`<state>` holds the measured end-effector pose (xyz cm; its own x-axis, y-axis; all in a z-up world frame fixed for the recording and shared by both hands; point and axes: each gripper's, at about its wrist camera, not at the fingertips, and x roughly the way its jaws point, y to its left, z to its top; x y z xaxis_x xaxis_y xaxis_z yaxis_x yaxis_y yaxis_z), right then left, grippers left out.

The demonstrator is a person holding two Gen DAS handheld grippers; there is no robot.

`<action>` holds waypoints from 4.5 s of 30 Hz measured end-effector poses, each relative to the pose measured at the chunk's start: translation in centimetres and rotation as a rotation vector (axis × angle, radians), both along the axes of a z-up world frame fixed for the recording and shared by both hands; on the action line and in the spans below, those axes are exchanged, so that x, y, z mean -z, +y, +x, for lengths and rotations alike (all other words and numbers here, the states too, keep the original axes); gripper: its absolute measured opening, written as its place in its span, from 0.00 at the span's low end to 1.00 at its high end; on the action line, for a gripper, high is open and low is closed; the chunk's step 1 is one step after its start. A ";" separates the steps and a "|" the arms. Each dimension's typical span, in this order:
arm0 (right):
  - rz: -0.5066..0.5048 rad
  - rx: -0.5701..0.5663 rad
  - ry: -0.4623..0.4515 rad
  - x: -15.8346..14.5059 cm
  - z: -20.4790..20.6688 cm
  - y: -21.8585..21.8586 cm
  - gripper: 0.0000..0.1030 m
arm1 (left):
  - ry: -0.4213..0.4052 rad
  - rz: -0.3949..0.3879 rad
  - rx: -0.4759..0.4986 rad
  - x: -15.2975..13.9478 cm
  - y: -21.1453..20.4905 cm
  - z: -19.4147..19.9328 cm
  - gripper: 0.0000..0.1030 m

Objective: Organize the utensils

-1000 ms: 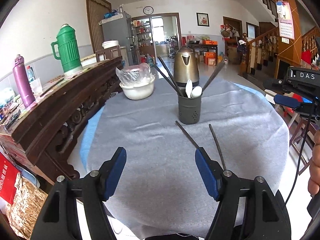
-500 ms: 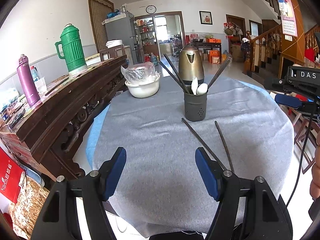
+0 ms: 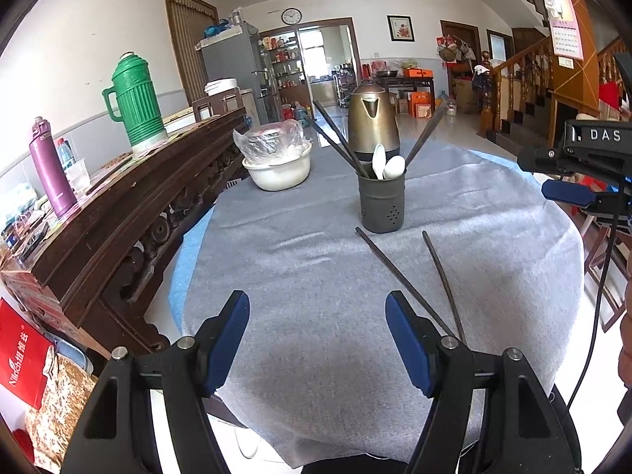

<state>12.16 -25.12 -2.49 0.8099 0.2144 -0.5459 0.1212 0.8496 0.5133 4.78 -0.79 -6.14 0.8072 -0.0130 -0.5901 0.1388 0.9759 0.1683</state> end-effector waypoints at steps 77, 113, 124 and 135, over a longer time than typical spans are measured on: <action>-0.164 -0.110 0.400 15.3 15.3 -3.9 0.07 | 0.446 -0.105 0.156 12.3 -6.3 23.8 0.14; -0.194 -0.238 0.194 7.0 14.4 -0.3 0.06 | 0.223 -0.162 0.318 2.7 -1.7 21.7 0.06; -0.235 -0.219 -0.028 -1.2 12.1 2.6 0.07 | 0.009 -0.267 0.323 -5.9 -0.1 19.7 0.06; -0.213 -0.258 0.507 10.8 18.3 0.9 0.20 | -0.078 -0.310 0.269 -5.2 2.4 16.8 0.06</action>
